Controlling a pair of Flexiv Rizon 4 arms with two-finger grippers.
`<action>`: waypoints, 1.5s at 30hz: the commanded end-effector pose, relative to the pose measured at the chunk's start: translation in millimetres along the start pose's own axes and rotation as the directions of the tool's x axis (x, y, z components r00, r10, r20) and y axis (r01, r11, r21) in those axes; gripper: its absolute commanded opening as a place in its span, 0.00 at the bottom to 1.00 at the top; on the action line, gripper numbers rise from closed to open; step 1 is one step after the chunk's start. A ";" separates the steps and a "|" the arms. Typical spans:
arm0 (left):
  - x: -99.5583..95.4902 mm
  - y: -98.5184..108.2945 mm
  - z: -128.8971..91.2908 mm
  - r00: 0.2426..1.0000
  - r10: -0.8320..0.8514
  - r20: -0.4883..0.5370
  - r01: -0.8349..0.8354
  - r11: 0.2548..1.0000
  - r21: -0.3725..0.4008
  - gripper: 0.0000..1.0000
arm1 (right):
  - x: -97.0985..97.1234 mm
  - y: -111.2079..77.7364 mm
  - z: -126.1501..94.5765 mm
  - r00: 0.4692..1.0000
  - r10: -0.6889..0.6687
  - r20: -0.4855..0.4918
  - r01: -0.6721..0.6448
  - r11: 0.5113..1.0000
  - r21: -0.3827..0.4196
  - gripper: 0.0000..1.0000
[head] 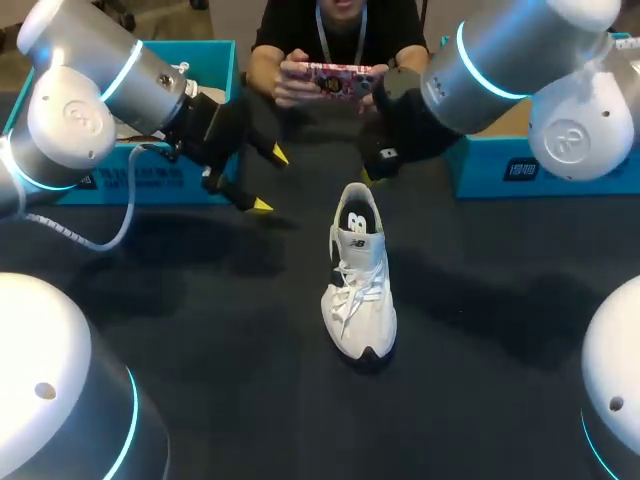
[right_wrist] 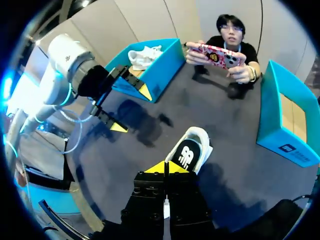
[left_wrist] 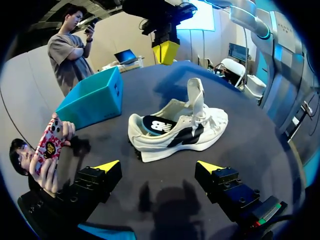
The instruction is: Take the shoe out of the shoebox, open the shoe tongue, remove and reinsert the insole, then place the shoe into the shoebox
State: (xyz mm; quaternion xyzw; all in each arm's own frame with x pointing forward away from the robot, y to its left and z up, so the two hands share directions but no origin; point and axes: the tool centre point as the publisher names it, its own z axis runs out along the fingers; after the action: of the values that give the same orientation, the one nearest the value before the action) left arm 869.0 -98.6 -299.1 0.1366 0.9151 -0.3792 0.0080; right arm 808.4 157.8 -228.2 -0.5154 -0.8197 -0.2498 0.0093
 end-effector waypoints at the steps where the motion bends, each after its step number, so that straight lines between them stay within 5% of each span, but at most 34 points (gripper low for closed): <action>1: -1.6 1.9 -10.9 1.000 0.001 -0.023 -0.002 1.000 -0.017 1.00 | 2.3 -0.4 -1.3 0.999 0.001 0.052 -0.001 1.000 -0.001 0.00; 7: -6.9 7.5 -26.2 1.000 0.009 -0.016 -0.010 0.999 -0.037 1.00 | 2.3 -0.4 -1.3 0.999 0.001 0.052 -0.001 1.000 -0.001 0.00; 11: -10.6 7.8 -34.7 1.000 0.014 0.005 -0.014 0.999 -0.051 1.00 | -3.7 -3.1 10.1 0.983 0.097 0.153 -0.099 0.995 0.001 0.00; 22: -10.6 7.8 -34.7 1.000 0.014 0.005 -0.014 0.999 -0.051 1.00 | -13.7 -7.8 37.8 0.937 0.250 0.243 -0.236 0.968 -0.086 0.00; 36: -10.6 7.8 -34.7 1.000 0.014 0.005 -0.014 0.999 -0.051 1.00 | -25.1 -20.1 96.2 0.941 0.266 0.210 -0.281 0.959 0.044 0.00; 45: -10.6 7.8 -34.7 1.000 0.014 0.005 -0.014 0.999 -0.051 1.00 | -28.5 -32.2 112.1 0.938 0.265 0.224 -0.294 0.949 0.110 0.00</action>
State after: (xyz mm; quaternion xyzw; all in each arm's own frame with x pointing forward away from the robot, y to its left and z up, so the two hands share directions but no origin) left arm 885.3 -72.2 -279.1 0.1418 0.9231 -0.3572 0.0163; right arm 817.4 164.8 -340.9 -0.6481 -0.7496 -0.1344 -0.0061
